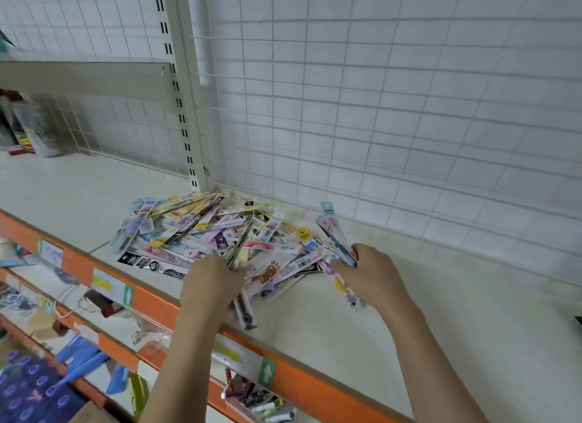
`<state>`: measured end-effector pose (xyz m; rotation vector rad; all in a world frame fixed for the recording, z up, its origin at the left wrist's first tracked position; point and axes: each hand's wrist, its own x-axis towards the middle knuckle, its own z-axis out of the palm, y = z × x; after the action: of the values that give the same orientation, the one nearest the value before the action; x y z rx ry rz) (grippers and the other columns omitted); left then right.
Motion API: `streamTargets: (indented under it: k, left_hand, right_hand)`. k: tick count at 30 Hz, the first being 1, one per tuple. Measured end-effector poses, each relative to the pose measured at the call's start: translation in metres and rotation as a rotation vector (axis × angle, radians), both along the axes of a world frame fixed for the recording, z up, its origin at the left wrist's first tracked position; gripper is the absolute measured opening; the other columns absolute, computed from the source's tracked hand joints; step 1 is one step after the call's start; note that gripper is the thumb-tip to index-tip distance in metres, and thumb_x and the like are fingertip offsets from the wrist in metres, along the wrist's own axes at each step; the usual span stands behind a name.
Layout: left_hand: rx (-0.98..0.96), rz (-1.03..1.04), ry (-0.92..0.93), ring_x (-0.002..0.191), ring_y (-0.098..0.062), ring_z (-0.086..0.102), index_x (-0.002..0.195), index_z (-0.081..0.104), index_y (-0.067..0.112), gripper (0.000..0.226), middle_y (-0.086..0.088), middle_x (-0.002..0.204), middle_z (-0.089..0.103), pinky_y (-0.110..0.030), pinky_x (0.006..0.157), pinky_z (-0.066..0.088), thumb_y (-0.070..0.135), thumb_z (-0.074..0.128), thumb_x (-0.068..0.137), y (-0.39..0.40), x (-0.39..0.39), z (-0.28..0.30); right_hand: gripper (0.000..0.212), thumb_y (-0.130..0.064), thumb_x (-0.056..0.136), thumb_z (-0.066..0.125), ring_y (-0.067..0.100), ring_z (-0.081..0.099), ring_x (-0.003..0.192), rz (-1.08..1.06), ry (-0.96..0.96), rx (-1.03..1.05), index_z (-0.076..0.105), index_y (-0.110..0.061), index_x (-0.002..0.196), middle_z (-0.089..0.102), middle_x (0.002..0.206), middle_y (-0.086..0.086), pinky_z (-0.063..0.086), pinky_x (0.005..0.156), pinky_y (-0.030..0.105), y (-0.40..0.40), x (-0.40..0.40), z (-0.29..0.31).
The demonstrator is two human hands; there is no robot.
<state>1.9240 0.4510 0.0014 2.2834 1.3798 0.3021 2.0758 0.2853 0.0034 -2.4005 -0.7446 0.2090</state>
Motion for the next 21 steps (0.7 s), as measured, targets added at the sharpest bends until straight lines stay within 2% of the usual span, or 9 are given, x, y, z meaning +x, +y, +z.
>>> streamTargets:
  k: [4, 7, 10, 13, 15, 17, 19, 21]
  left_hand:
    - [0.043, -0.028, -0.077, 0.05, -0.018, 0.039, 0.058, 0.035, 0.013, 0.037, -0.002, 0.053, 0.041, -0.024, 0.045, 0.028, 0.019, 0.049, 0.091, 0.011, -0.002, 0.004]
    - [0.001, -0.065, -0.181, 0.049, -0.018, 0.039, 0.058, 0.036, 0.014, 0.038, -0.003, 0.052, 0.042, -0.024, 0.046, 0.027, 0.021, 0.048, 0.093, 0.015, -0.005, 0.01]
    - [-0.102, -0.105, -0.317, 0.047, -0.018, 0.037, 0.063, 0.039, 0.015, 0.034, -0.003, 0.053, 0.041, -0.024, 0.046, 0.027, 0.023, 0.043, 0.096, 0.015, -0.005, 0.022]
    - [-0.136, -0.11, -0.437, 0.054, -0.017, 0.049, 0.084, 0.051, 0.007, 0.022, -0.008, 0.068, 0.059, -0.027, 0.054, 0.036, 0.021, 0.041, 0.098, 0.021, 0.002, 0.031]
    - [-0.183, -0.094, -0.48, 0.059, -0.016, 0.058, 0.095, 0.049, 0.005, 0.016, -0.007, 0.074, 0.061, -0.027, 0.055, 0.04, 0.019, 0.041, 0.098, 0.025, 0.01, 0.035]
    - [-0.182, -0.128, -0.415, 0.054, -0.017, 0.055, 0.086, 0.047, 0.007, 0.022, -0.004, 0.064, 0.053, -0.025, 0.052, 0.039, 0.026, 0.046, 0.096, 0.028, 0.021, 0.035]
    - [-0.161, -0.167, -0.273, 0.05, -0.018, 0.049, 0.071, 0.047, 0.009, 0.037, -0.003, 0.056, 0.048, -0.025, 0.052, 0.04, 0.038, 0.052, 0.091, 0.029, 0.033, 0.032]
    - [-0.159, -0.201, -0.13, 0.054, -0.02, 0.053, 0.074, 0.053, 0.007, 0.039, -0.006, 0.059, 0.054, -0.026, 0.057, 0.043, 0.043, 0.056, 0.088, 0.031, 0.044, 0.025]
  right_hand:
    - [0.022, -0.035, 0.086, 0.053, 0.029, 0.064, 0.078, 0.004, 0.033, 0.04, 0.058, -0.014, 0.083, 0.068, 0.08, 0.007, 0.053, 0.07, 0.036, 0.001, 0.001, -0.001]
    - [0.023, -0.035, 0.088, 0.052, 0.029, 0.063, 0.078, 0.017, 0.033, 0.027, 0.047, -0.022, 0.07, 0.064, 0.077, 0.005, 0.051, 0.07, 0.036, 0.003, 0.001, -0.002]
    - [0.024, -0.033, 0.09, 0.049, 0.025, 0.056, 0.07, 0.028, 0.018, 0.01, 0.044, -0.023, 0.07, 0.056, 0.071, 0.0, 0.049, 0.067, 0.034, 0.004, 0.0, -0.002]
    - [0.02, -0.03, 0.091, 0.047, 0.022, 0.055, 0.063, 0.034, 0.007, 0.002, 0.047, -0.019, 0.075, 0.057, 0.07, 0.0, 0.048, 0.064, 0.034, 0.004, 0.0, -0.003]
    - [0.018, -0.029, 0.09, 0.046, 0.024, 0.059, 0.061, 0.024, 0.016, 0.016, 0.048, -0.019, 0.075, 0.06, 0.07, 0.001, 0.05, 0.065, 0.034, 0.004, 0.0, -0.003]
    - [0.018, -0.028, 0.09, 0.045, 0.025, 0.063, 0.061, 0.014, 0.015, 0.02, 0.048, -0.02, 0.074, 0.062, 0.069, 0.001, 0.051, 0.066, 0.034, 0.003, 0.0, -0.003]
    - [0.018, -0.029, 0.09, 0.044, 0.027, 0.063, 0.065, 0.004, 0.006, 0.009, 0.048, -0.019, 0.075, 0.064, 0.073, 0.003, 0.052, 0.067, 0.036, 0.002, 0.001, -0.004]
    - [0.018, -0.029, 0.089, 0.044, 0.03, 0.064, 0.072, -0.009, 0.009, 0.014, 0.049, -0.017, 0.077, 0.065, 0.076, 0.005, 0.055, 0.069, 0.039, 0.0, 0.001, -0.004]
